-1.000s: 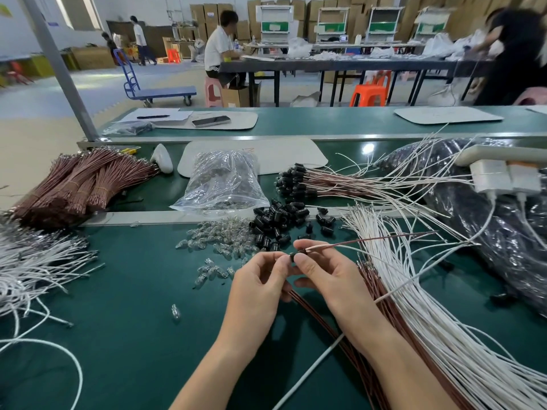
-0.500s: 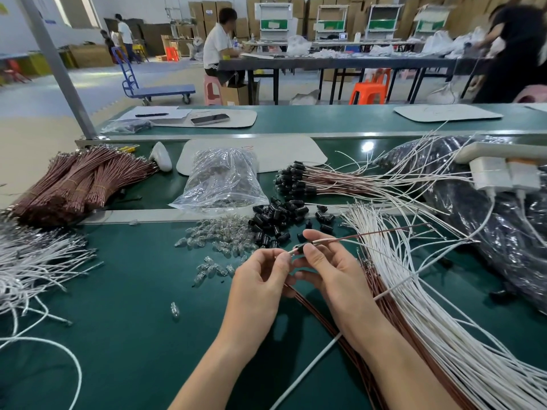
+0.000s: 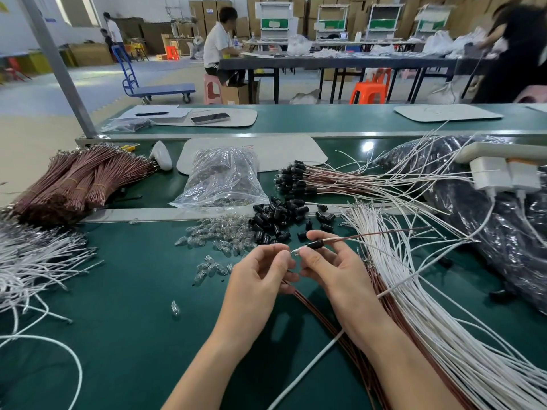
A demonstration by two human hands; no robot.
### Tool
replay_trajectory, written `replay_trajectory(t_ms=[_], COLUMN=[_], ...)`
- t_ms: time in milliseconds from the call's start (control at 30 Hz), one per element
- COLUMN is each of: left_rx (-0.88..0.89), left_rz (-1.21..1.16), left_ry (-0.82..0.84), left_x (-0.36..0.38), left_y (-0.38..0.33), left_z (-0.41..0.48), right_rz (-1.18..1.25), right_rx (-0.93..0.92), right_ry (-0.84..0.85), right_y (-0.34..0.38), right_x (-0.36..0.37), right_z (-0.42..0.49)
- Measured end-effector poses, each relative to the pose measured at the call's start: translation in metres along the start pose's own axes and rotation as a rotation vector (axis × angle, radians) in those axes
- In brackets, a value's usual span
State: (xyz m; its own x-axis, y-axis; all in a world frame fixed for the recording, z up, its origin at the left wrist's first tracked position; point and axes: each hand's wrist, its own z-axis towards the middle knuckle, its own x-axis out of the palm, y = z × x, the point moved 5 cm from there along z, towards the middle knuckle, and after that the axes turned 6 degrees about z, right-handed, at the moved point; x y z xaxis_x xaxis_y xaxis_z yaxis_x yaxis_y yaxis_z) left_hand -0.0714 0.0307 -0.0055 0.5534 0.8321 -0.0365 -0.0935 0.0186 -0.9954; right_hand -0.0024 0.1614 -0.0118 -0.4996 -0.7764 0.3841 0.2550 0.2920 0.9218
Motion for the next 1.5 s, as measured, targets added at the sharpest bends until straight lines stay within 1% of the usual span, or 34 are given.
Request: replay_trajectory(t_ms=[167,400,1033,1267,1500], left_rx=[0.02,0.033,-0.012,-0.027,-0.024], left_rz=[0.048,0.103,0.191,0.184,0.214], left_ry=[-0.018,-0.045,-0.014,0.004,0.014], left_x=[-0.006,-0.007,-0.006,-0.007,-0.005], left_y=[-0.002,-0.001,0.005,0.006,0.005], left_z=[0.002,0.002,0.002,0.001,0.0], right_rz=[-0.001,-0.049,-0.192,-0.242,-0.25], right_rx=[0.008,-0.007,-0.04,-0.04,-0.029], right_ry=[-0.013,0.025,0.058,0.082,0.101], right_y=[0.001,0.003,0.003,0.002,0.0], right_x=[-0.002,0.003,0.008,0.007,0.009], right_z=[0.001,-0.002,-0.003,-0.004,-0.003])
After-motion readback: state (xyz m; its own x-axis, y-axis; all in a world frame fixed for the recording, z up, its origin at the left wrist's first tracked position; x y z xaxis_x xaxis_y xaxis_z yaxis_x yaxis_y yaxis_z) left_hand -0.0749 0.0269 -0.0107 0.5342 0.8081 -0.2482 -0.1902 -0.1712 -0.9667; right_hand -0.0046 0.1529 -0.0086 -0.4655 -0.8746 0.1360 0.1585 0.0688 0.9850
